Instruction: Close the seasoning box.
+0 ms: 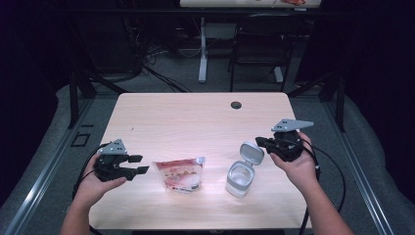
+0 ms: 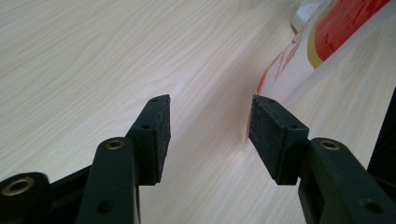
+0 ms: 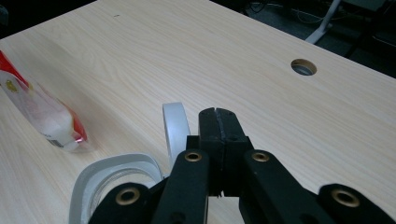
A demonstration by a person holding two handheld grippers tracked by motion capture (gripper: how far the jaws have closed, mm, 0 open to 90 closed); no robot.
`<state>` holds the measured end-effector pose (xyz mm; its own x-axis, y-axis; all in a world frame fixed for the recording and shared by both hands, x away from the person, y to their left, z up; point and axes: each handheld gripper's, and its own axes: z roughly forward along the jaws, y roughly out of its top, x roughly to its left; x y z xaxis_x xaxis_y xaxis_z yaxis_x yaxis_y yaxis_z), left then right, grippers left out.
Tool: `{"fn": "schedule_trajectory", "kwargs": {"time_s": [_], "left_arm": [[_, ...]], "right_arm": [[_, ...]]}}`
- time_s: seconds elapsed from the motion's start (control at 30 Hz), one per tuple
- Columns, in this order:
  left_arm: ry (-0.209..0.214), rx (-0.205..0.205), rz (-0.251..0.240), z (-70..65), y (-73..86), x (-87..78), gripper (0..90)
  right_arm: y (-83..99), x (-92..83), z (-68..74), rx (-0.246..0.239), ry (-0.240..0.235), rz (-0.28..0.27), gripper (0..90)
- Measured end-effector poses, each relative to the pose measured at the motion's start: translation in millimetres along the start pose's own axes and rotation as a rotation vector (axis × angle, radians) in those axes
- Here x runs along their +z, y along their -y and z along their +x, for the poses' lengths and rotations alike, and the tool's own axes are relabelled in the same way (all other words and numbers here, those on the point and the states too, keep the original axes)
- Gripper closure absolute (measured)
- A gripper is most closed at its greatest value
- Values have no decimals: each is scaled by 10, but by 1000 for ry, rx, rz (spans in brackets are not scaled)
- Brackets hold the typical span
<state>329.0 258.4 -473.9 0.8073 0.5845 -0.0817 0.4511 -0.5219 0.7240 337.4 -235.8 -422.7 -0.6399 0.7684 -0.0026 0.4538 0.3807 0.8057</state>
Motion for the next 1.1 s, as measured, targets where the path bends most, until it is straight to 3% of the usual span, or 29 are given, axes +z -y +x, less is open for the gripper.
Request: {"fn": "schedule_trajectory", "kwargs": {"time_s": [1.1], "left_arm": [[-13, 0, 6, 9, 10, -17, 487]], "right_arm": [[52, 44, 81, -13, -24, -3, 900]]}}
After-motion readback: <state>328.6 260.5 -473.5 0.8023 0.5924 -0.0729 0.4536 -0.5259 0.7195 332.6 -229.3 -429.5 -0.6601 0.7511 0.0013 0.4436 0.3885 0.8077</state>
